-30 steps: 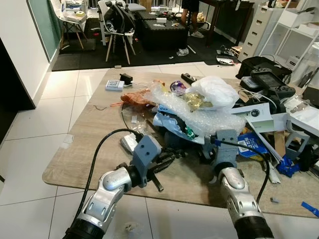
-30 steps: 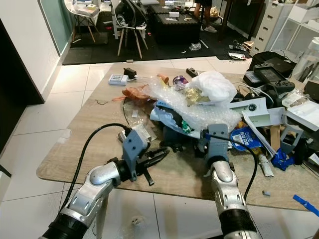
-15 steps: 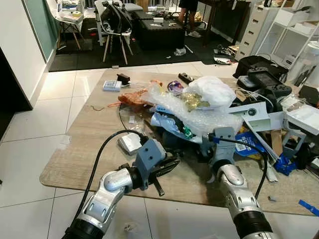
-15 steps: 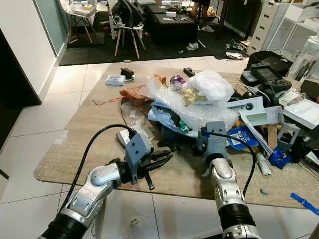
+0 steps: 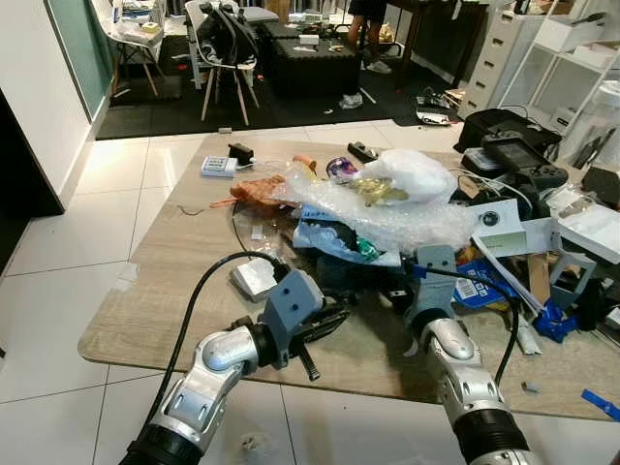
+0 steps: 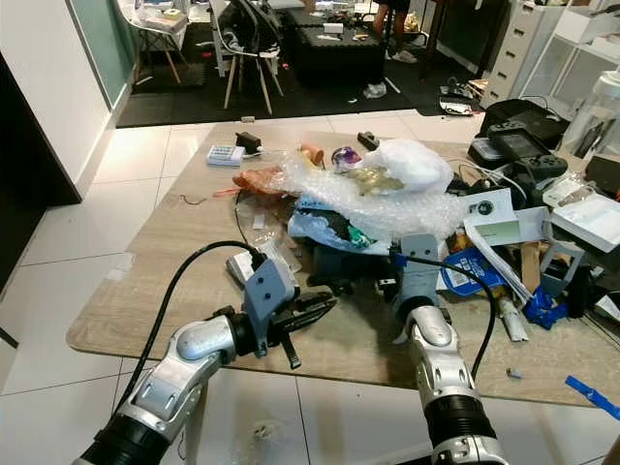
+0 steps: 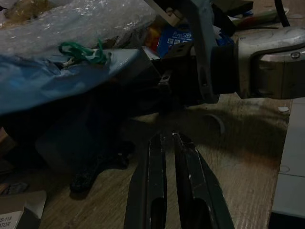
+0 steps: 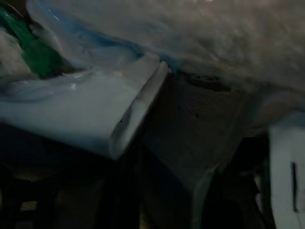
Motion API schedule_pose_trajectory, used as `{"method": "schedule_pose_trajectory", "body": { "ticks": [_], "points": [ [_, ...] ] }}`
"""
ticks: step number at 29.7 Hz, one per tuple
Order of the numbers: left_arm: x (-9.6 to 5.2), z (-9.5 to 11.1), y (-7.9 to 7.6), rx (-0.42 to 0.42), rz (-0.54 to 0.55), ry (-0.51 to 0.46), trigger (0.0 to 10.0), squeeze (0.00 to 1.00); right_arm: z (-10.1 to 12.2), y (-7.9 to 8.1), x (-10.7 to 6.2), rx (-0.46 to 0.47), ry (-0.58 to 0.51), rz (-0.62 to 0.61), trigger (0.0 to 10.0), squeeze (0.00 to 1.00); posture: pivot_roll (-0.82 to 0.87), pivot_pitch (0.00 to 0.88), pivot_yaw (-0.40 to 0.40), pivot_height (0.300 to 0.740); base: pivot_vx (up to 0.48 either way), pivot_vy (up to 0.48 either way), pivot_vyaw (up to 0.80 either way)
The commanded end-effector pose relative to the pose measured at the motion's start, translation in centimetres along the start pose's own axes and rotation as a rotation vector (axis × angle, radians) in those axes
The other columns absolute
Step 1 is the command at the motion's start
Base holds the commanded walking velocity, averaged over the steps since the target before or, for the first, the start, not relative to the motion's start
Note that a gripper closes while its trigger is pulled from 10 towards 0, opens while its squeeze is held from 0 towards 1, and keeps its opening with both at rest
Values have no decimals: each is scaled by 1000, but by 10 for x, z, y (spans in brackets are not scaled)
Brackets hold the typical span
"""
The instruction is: Picking trash to rubbish bin
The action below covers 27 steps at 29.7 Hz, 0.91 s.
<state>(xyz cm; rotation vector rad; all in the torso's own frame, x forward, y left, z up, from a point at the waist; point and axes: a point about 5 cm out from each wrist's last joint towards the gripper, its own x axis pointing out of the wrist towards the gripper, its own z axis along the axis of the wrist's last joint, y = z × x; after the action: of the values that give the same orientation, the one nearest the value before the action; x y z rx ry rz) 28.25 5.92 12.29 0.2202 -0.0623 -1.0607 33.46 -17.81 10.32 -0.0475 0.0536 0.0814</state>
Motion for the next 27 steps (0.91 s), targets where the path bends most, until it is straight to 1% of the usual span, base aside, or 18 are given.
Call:
{"method": "schedule_pose_trajectory", "body": {
  "ticks": [1, 4, 5, 6, 7, 10, 13, 15, 19, 20, 21, 22, 24, 25, 26, 27],
  "points": [
    [-1, -3, 0, 7, -10, 16, 10000, 0, -9, 0, -3, 18, 37, -5, 0, 0, -129, 55, -22, 740, 0, 0, 0],
    [-3, -4, 2, 12, -1, 18, 10000, 0, 2, 5, -1, 23, 1, 16, 0, 0, -129, 55, -24, 740, 0, 0, 0],
    [-3, -4, 2, 12, -1, 18, 10000, 0, 2, 5, -1, 23, 1, 16, 0, 0, -129, 55, -24, 740, 0, 0, 0],
    [-4, -4, 2, 13, 2, 19, 10000, 0, 11, 9, 1, 33, -33, 33, 0, 0, -128, 56, -25, 740, 0, 0, 0],
    [-4, -4, 2, 13, 2, 19, 10000, 0, 11, 9, 1, 33, -33, 33, 0, 0, -128, 56, -25, 740, 0, 0, 0],
    [-4, -4, 2, 12, 2, 20, 10000, 0, 23, 17, 2, 37, -74, 65, 0, 0, -129, 57, -26, 740, 0, 0, 0],
    [-4, -5, 1, 12, 1, 20, 10000, 0, 26, 20, 2, 29, -82, 81, 0, 0, -128, 59, -26, 740, 0, 0, 0],
    [-5, -4, 1, 13, 0, 21, 10000, 0, 25, 24, 1, 7, -75, 110, 0, 0, -127, 61, -27, 740, 0, 0, 0],
    [-5, -5, 1, 14, -2, 21, 10000, 0, 24, 26, -1, -11, -61, 129, 0, 0, -126, 61, -27, 740, 0, 0, 0],
    [-5, -5, 1, 17, -6, 24, 10000, 0, 21, 28, -3, -34, -28, 158, 0, 0, -124, 64, -28, 740, 0, 0, 0],
    [-6, -5, 1, 19, -12, 29, 10000, 0, 12, 30, -6, -95, 47, 204, 0, 0, -126, 64, -28, 740, 0, 0, 0],
    [-6, -5, 1, 19, -12, 29, 10000, 0, 12, 30, -6, -95, 47, 204, 0, 0, -126, 64, -28, 740, 0, 0, 0],
    [-7, -7, 0, 30, -28, 46, 10000, 0, -6, 29, -15, -216, 212, 254, 0, 0, -126, 69, -25, 740, 0, 0, 0],
    [-7, -7, 0, 30, -28, 46, 10000, 0, -6, 29, -15, -216, 212, 254, 0, 0, -126, 69, -25, 740, 0, 0, 0],
    [-8, -7, -1, 35, -36, 54, 10000, 0, -12, 27, -18, -248, 264, 260, 0, 0, -126, 70, -26, 740, 0, 0, 0],
    [-8, -8, -2, 41, -45, 61, 10000, 0, -16, 22, -23, -256, 316, 234, 0, 0, -127, 74, -23, 740, 0, 0, 0]
  ]
}}
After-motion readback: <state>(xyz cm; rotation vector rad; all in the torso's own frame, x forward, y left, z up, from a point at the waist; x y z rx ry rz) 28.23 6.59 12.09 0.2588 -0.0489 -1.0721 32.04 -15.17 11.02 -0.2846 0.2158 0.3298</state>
